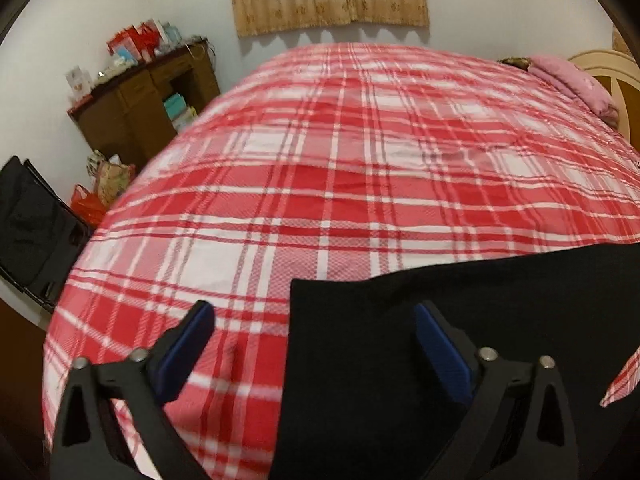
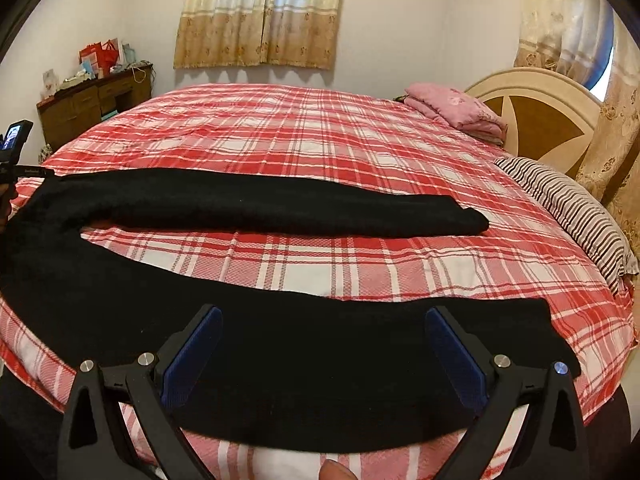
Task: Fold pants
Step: 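Lower both grippers onto the pant leg hems and close them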
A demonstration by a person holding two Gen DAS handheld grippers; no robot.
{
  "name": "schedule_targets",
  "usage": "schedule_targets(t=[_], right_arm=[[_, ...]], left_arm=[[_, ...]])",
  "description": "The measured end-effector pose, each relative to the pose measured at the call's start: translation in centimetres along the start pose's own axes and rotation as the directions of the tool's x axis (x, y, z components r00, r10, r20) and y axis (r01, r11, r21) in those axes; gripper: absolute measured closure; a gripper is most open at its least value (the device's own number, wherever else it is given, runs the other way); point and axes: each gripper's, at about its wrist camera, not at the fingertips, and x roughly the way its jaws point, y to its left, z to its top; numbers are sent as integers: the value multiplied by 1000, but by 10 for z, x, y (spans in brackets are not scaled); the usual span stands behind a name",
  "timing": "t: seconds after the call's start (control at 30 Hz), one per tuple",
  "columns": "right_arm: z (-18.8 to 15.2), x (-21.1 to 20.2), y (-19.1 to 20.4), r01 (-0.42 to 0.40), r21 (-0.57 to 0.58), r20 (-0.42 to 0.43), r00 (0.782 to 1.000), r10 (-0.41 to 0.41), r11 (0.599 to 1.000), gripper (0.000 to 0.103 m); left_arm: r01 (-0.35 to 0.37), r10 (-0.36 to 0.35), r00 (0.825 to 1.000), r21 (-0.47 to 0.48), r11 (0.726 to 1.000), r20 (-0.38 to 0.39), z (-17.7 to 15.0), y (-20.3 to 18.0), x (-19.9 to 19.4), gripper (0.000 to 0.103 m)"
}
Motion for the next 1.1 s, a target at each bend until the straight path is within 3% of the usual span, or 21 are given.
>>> schedule_targets(t=[0.17,0.27,0.4,0.6,0.67,0.73,0.87,0.93,1.03,1.1], right_arm=[[4,14,10,-21,-11,-21,1000,21,1000,1],[7,19,16,-32,-22,-25,999,31,999,1],[14,22,14,-39,-24,-16,999,39,999,1],[30,23,-11,-18,14,9,1000,18,1000,1],[36,22,-23,-20,47,14,1000,19,999,1],[41,23,-38,-23,82,19,1000,21,996,1],[48,29,-67,-3,140,9,1000,2,990,1],[49,32,-81,6,165,5,1000,-7,986,2],[54,41,-104,30,191,-23,999,-26,981,12],[59,50,-121,62,189,-60,997,-51,980,18]], left_arm=[[70,-73,995,-50,996,-62,5,10,23,18],[116,-122,988,-76,990,-92,6,14,31,19],[135,-140,986,-61,989,-92,9,15,32,27],[97,-99,990,-24,995,-102,11,10,38,28],[110,-112,990,-24,994,-89,11,9,37,37],[135,-137,987,-26,990,-83,11,9,35,53],[126,-126,990,-7,992,-56,11,4,28,61],[135,-135,990,-16,991,-50,10,7,27,71],[170,-172,984,-48,984,-47,9,16,28,80],[187,-190,981,-61,980,-48,9,19,29,80]])
